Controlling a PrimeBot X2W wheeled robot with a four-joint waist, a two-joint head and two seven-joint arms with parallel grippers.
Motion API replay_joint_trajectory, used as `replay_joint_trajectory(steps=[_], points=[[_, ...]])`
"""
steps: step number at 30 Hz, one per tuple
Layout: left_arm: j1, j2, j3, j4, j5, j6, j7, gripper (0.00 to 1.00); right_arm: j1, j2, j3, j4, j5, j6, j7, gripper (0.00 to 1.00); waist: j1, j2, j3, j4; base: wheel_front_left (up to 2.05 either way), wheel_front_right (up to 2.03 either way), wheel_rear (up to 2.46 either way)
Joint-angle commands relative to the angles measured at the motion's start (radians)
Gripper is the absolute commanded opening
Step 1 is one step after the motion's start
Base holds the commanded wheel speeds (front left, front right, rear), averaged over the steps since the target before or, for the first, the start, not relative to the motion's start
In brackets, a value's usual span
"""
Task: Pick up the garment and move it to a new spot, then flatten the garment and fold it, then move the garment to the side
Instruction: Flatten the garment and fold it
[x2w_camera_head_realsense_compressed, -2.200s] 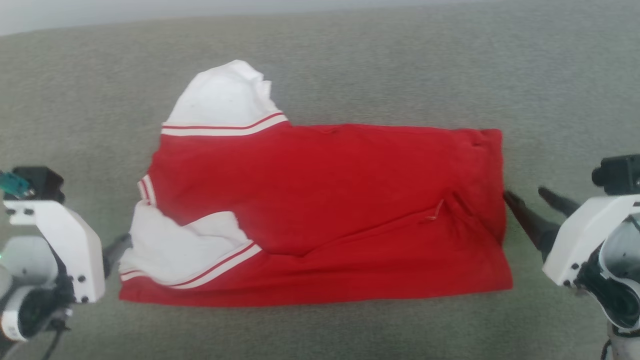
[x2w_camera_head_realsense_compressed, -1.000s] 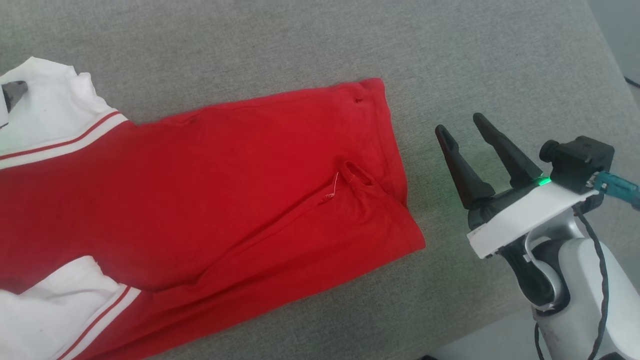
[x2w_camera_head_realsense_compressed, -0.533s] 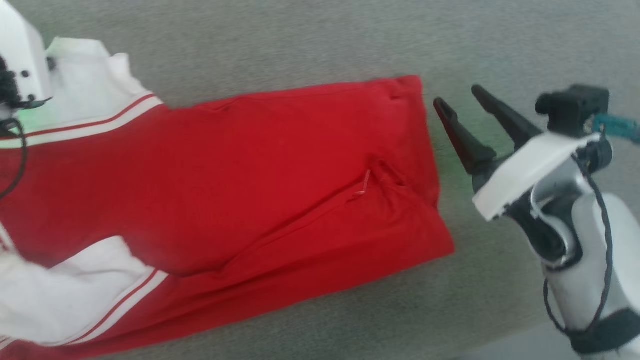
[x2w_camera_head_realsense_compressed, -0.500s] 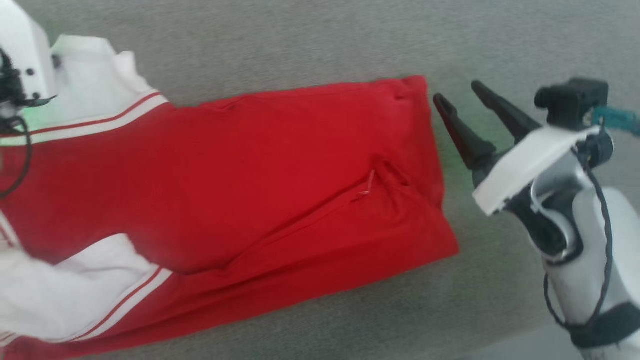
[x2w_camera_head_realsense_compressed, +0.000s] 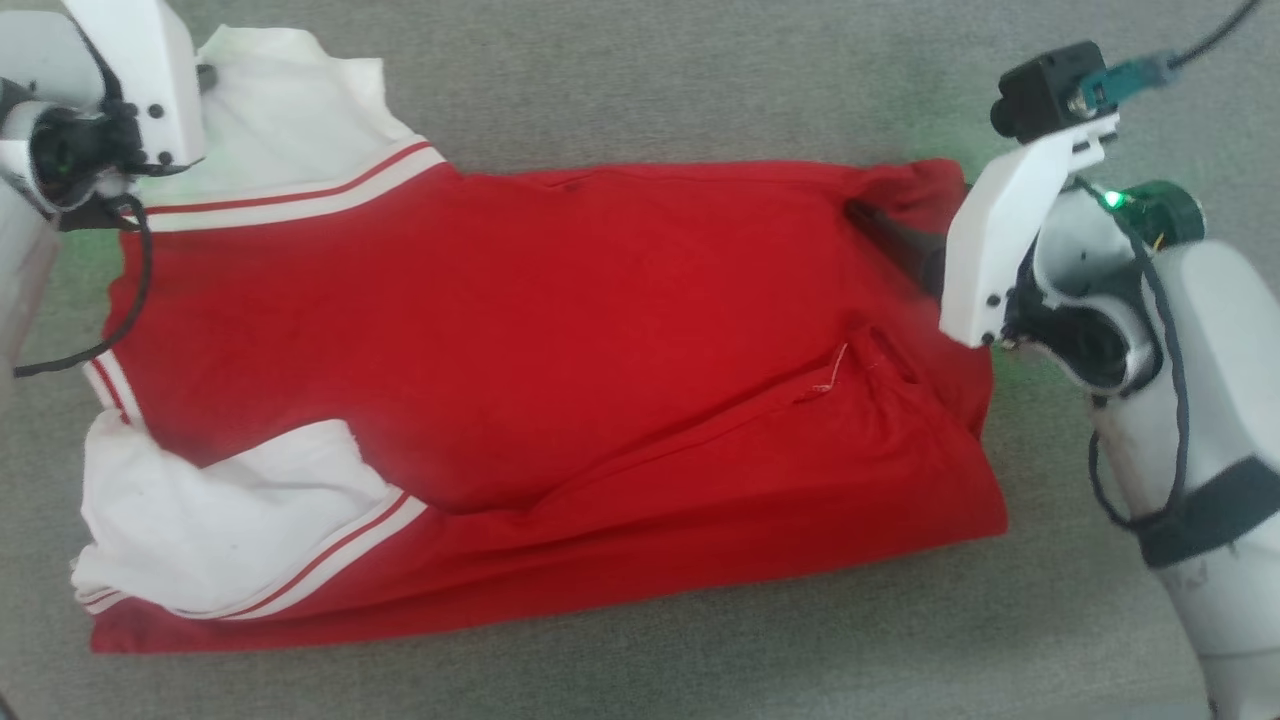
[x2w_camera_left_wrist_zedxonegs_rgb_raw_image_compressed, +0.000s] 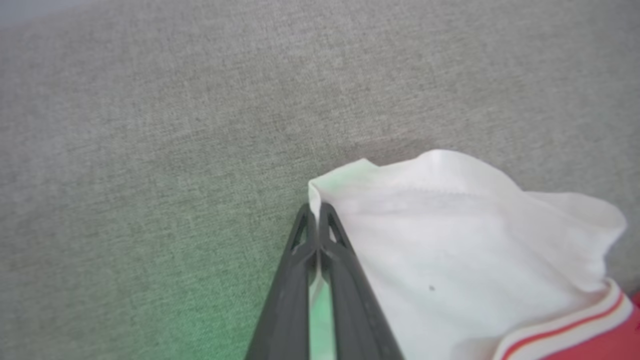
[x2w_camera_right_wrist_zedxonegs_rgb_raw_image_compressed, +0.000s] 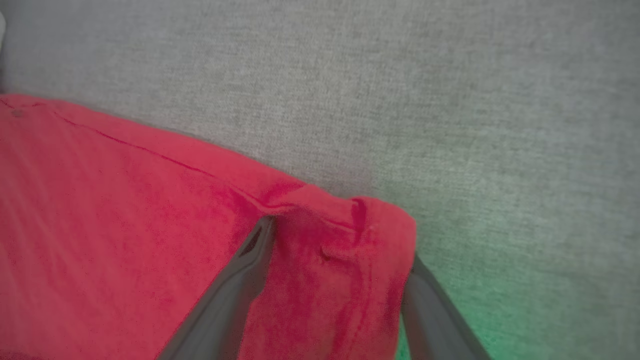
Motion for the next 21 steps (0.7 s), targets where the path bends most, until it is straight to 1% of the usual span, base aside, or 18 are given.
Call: replay_joint_trajectory(steps=[1, 2, 3, 4, 5, 9, 13, 18, 21], points=[[-0.008, -0.016, -0.008, 0.022, 0.019, -0.014, -0.016, 0.0, 0.012, 0.007, 0.025, 0.077, -0.011, -0.001, 0.09, 1.0, 0.0, 0.0, 0.0, 0.014, 0.0, 0.0, 0.0], [-0.014, -0.025, -0.007, 0.03, 0.018, -0.022, -0.023, 0.0, 0.009, 0.005, 0.033, 0.091, -0.018, -0.001, 0.116, 1.0, 0.0, 0.0, -0.001, 0.02, 0.0, 0.0, 0.0], [-0.018, -0.034, -0.008, 0.036, 0.021, -0.028, -0.032, 0.0, 0.004, 0.008, 0.035, 0.104, -0.018, -0.001, 0.139, 0.33, 0.0, 0.0, -0.003, 0.026, 0.0, 0.0, 0.0], [-0.022, -0.042, -0.012, 0.041, 0.027, -0.035, -0.038, 0.0, -0.001, 0.01, 0.045, 0.111, -0.014, -0.001, 0.165, 0.0, 0.0, 0.0, -0.004, 0.032, 0.0, 0.0, 0.0], [-0.022, -0.042, -0.012, 0.041, 0.027, -0.035, -0.038, 0.0, -0.001, 0.01, 0.045, 0.111, -0.014, -0.001, 0.165, 0.0, 0.0, 0.0, -0.004, 0.032, 0.0, 0.0, 0.0], [-0.045, -0.068, -0.016, 0.063, 0.025, -0.062, -0.059, 0.0, -0.019, -0.002, 0.03, 0.098, -0.029, 0.0, 0.163, 0.0, 0.0, 0.0, -0.017, 0.056, 0.0, 0.0, 0.0], [-0.054, -0.087, -0.02, 0.072, 0.012, -0.084, -0.041, 0.0, -0.008, -0.023, 0.009, 0.068, -0.031, 0.0, 0.153, 0.0, 0.0, 0.0, -0.041, 0.082, 0.0, 0.0, 0.0], [-0.061, -0.088, -0.03, 0.046, 0.008, -0.097, -0.007, 0.0, 0.026, -0.06, -0.032, -0.006, -0.028, 0.0, 0.145, 0.0, 0.0, 0.0, -0.082, 0.114, 0.0, 0.0, 0.0], [-0.052, -0.068, -0.049, 0.014, 0.029, -0.095, 0.014, 0.0, 0.054, -0.08, -0.064, -0.065, -0.025, 0.0, 0.15, 0.0, 0.0, 0.0, -0.106, 0.132, 0.0, 0.0, 0.0]])
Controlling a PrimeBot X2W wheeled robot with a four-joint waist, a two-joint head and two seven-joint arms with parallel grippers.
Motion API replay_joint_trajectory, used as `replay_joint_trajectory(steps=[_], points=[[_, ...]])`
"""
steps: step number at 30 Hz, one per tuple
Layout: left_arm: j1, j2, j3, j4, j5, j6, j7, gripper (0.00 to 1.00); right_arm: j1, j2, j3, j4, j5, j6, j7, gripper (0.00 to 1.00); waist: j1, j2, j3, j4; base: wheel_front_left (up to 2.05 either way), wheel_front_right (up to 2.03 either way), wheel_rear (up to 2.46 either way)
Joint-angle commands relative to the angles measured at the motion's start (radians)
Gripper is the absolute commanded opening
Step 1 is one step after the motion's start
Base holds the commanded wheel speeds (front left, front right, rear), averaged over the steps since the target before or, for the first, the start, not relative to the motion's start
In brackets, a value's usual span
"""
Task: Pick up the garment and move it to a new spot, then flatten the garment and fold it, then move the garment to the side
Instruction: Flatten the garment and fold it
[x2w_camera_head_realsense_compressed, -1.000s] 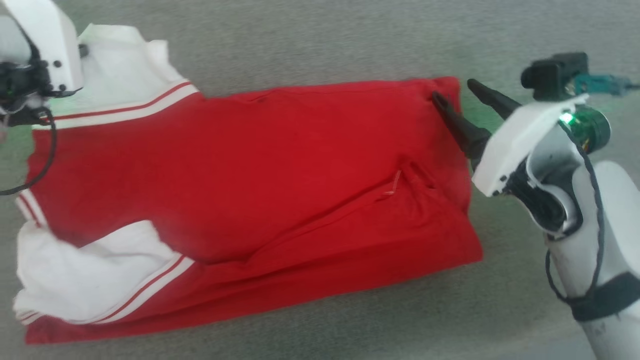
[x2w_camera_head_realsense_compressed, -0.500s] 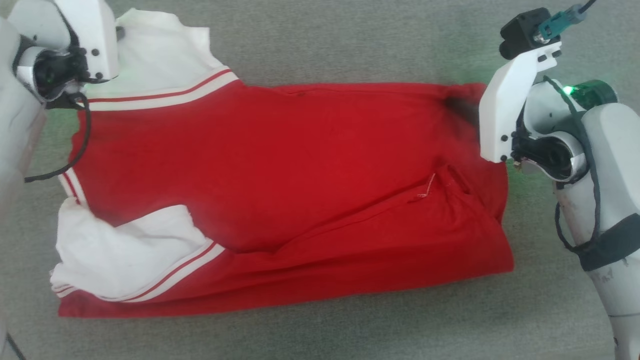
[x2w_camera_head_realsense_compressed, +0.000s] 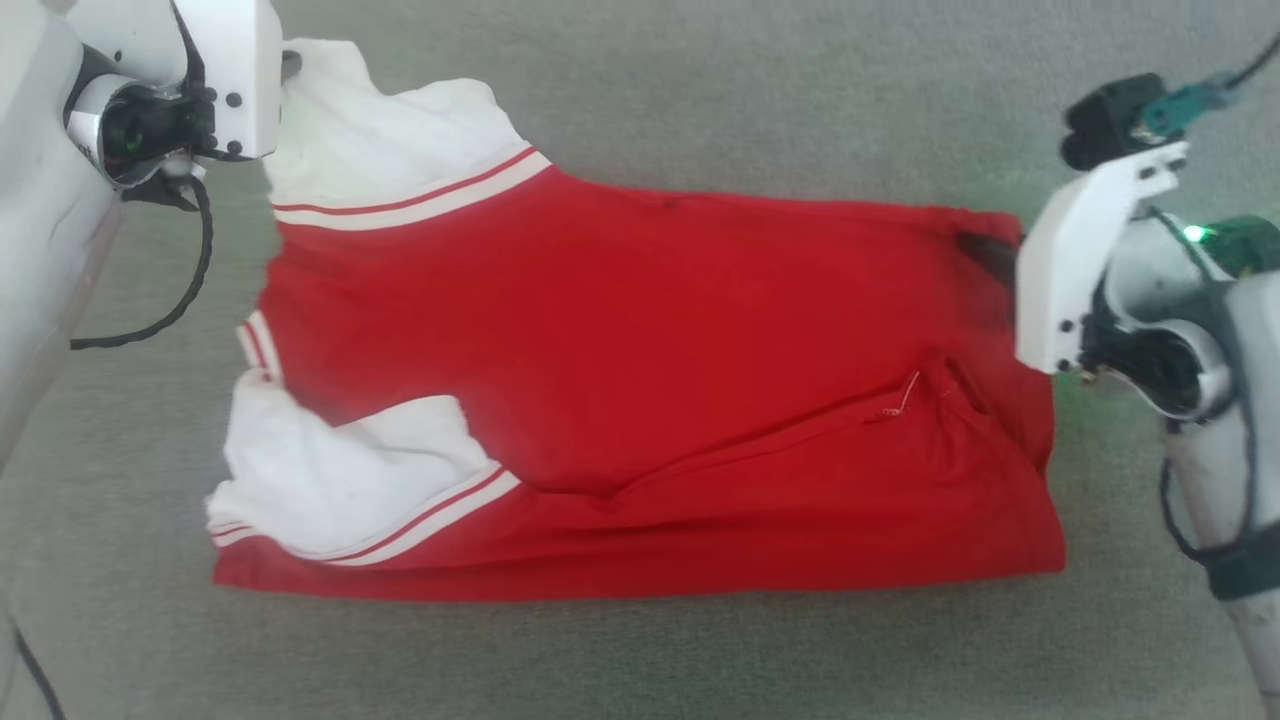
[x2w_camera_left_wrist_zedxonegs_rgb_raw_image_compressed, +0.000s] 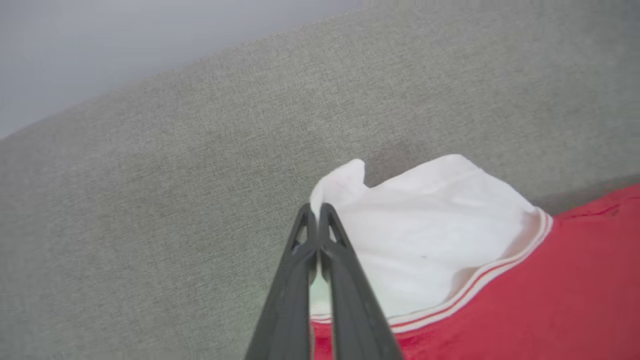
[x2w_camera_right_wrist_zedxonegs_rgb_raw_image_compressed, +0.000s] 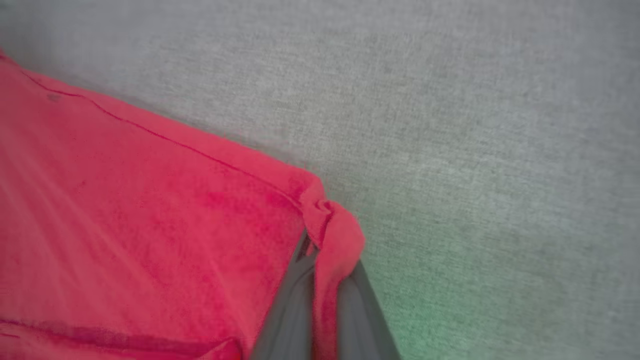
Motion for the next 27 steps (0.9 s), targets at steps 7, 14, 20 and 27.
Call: replay_joint_trajectory(steps=[7, 14, 20, 27], points=[[0.068, 0.093, -0.017, -0.195, 0.009, 0.046, 0.026, 0.0, 0.108, -0.033, -0.085, -0.156, -0.007, 0.0, 0.042, 0.0, 0.0, 0.0, -0.067, 0.047, 0.0, 0.0, 0.0], [0.223, 0.278, -0.017, -0.58, -0.016, 0.214, 0.078, 0.0, 0.235, -0.035, -0.185, -0.311, -0.025, 0.0, 0.115, 0.0, 0.0, 0.0, -0.102, 0.07, 0.0, 0.0, 0.0], [0.435, 0.489, -0.012, -0.993, -0.074, 0.448, 0.096, 0.0, 0.366, 0.002, -0.286, -0.43, -0.044, 0.0, 0.183, 0.0, 0.0, 0.0, -0.112, 0.077, 0.0, 0.0, 0.0], [0.604, 0.569, -0.018, -1.163, -0.146, 0.564, 0.035, 0.0, 0.477, 0.071, -0.325, -0.454, -0.056, 0.0, 0.223, 0.0, 0.0, 0.0, -0.111, 0.076, 0.0, 0.0, 0.0]])
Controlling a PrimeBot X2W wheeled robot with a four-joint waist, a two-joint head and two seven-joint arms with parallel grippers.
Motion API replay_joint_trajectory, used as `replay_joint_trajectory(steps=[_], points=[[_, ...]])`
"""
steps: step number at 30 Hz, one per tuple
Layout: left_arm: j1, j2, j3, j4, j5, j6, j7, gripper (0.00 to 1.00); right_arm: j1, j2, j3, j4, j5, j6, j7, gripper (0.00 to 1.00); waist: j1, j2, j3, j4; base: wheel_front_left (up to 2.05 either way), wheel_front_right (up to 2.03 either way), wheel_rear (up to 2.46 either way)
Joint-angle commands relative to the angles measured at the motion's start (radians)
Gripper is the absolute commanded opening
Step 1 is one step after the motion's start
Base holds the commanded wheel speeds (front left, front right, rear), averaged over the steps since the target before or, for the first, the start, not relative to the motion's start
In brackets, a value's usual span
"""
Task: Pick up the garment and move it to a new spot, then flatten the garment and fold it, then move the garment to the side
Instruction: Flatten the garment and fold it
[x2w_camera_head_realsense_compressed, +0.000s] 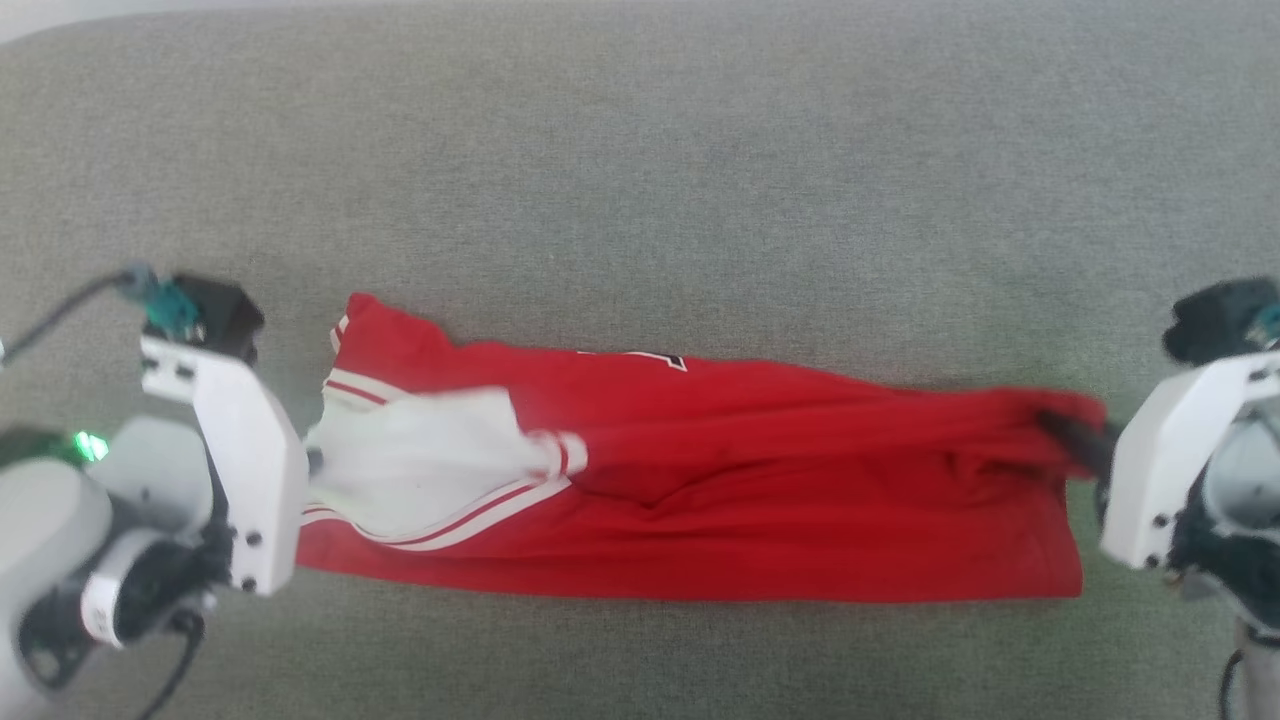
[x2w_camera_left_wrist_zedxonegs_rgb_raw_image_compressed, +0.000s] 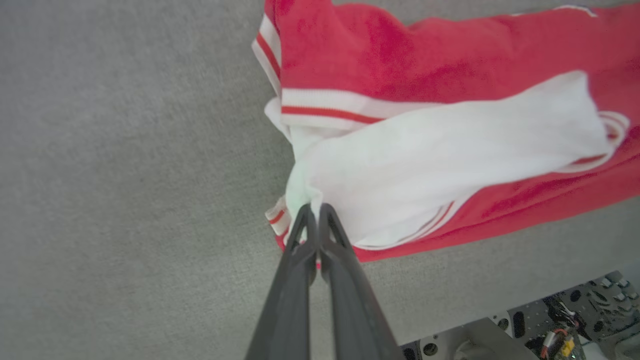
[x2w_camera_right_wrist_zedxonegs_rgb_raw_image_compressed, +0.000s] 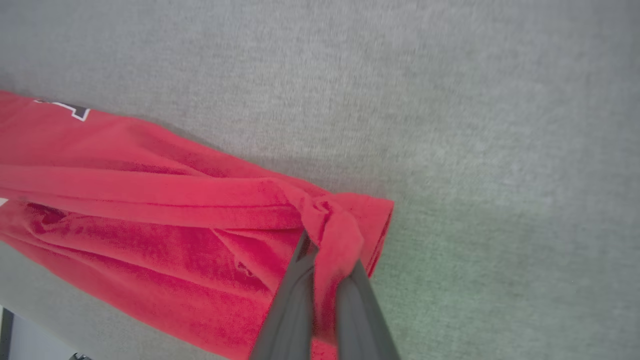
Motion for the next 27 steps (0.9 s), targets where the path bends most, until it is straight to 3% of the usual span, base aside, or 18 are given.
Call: replay_joint_trajectory(steps=[1, 6, 7, 9, 10, 20, 27], points=[[0.014, 0.003, 0.001, 0.003, -0.016, 0.007, -0.006, 0.0, 0.008, 0.007, -0.002, 0.006, 0.0, 0.0, 0.007, 0.0, 0.0, -0.0001, 0.0, -0.001, 0.0, 0.0, 0.0], [0.078, -0.037, -0.002, 0.063, -0.044, -0.011, -0.063, 0.0, 0.024, 0.042, 0.017, 0.062, -0.012, 0.0, -0.027, 0.0, 0.0, -0.0001, -0.005, -0.009, 0.0, 0.0, 0.0], [0.085, -0.047, -0.004, 0.087, -0.045, -0.017, -0.073, 0.11, 0.014, 0.046, 0.022, 0.078, -0.012, 0.0, -0.042, 0.11, 0.0, -0.0001, -0.007, -0.011, 0.0, 0.0, 0.0], [0.097, -0.07, 0.0, 0.125, -0.057, -0.03, -0.094, 0.65, 0.004, 0.046, 0.044, 0.106, -0.014, 0.0, -0.065, 0.48, 0.0, -0.0001, -0.016, -0.015, 0.0, 0.0, 0.0], [0.099, -0.077, 0.003, 0.141, -0.056, -0.038, -0.109, 1.0, 0.0, 0.047, 0.05, 0.114, -0.013, 0.0, -0.076, 1.0, 0.0, -0.0001, -0.021, -0.017, 0.0, 0.0, 0.0], [0.177, -0.089, 0.065, 0.168, -0.076, -0.066, -0.304, 1.0, 0.037, 0.029, 0.057, 0.113, 0.026, 0.0, -0.141, 1.0, 0.0, -0.0001, -0.09, -0.024, 0.0, 0.0, 0.0], [0.275, -0.081, 0.12, 0.156, -0.031, -0.091, -0.558, 1.0, 0.085, 0.029, 0.011, 0.103, 0.027, 0.0, -0.166, 1.0, 0.0, -0.0001, -0.118, -0.016, 0.0, 0.0, 0.0]])
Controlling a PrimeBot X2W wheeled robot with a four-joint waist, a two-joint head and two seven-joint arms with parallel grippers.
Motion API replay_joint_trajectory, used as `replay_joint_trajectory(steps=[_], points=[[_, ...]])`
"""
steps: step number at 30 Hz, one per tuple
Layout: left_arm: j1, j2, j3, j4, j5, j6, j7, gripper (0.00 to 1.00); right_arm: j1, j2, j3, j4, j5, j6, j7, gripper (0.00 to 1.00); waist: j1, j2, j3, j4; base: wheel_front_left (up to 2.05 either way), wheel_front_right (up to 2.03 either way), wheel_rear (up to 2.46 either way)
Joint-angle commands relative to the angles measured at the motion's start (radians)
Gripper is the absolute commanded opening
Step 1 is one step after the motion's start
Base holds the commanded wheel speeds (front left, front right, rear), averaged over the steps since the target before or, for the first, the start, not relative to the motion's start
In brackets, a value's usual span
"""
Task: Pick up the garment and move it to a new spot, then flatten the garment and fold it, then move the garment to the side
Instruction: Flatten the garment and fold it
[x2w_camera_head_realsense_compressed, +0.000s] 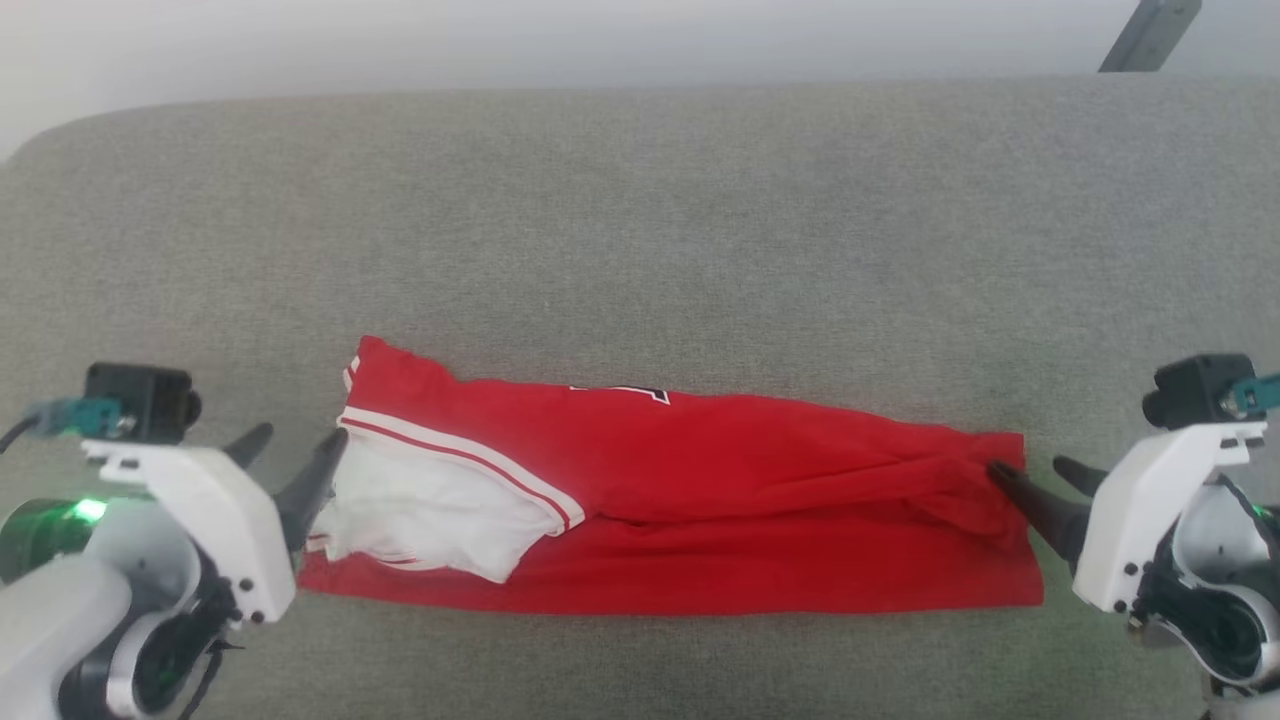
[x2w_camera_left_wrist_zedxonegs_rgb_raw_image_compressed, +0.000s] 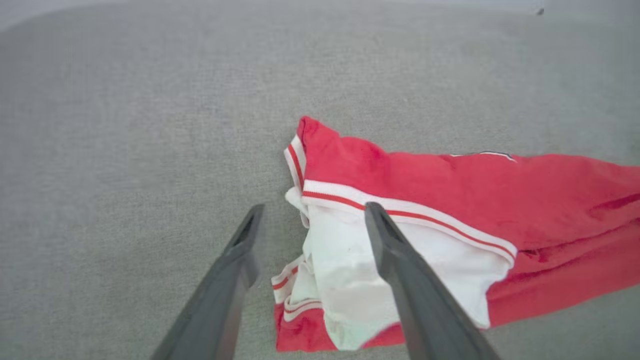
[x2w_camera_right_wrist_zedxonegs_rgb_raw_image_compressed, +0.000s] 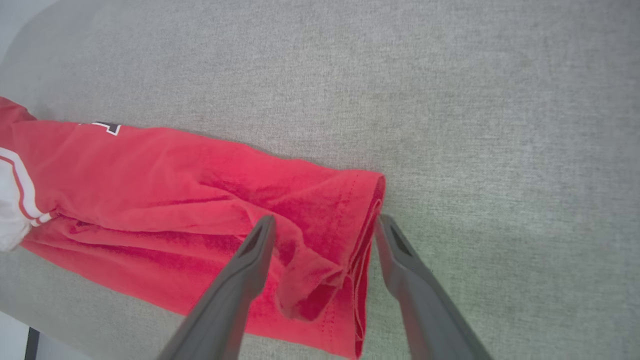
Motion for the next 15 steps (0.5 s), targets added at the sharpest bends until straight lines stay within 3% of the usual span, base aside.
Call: replay_joint_trajectory(steps=[1, 8, 15], points=[[0.035, 0.005, 0.012, 0.007, 0.024, -0.007, -0.065, 1.0, 0.015, 0.003, -0.013, 0.003, 0.001, 0.0, -0.006, 1.0, 0.0, 0.0, -0.004, 0.005, 0.0, 0.0, 0.0], [0.136, -0.006, 0.081, 0.039, 0.042, -0.018, -0.314, 1.0, 0.025, 0.001, -0.056, 0.038, -0.011, 0.0, 0.011, 1.0, 0.0, 0.0, -0.004, 0.031, 0.0, 0.0, 0.0], [0.229, -0.08, 0.219, 0.094, 0.107, -0.054, -0.374, 1.0, -0.004, -0.002, -0.087, 0.111, 0.003, 0.0, 0.03, 1.0, 0.0, 0.0, 0.005, 0.073, 0.0, 0.0, 0.0]])
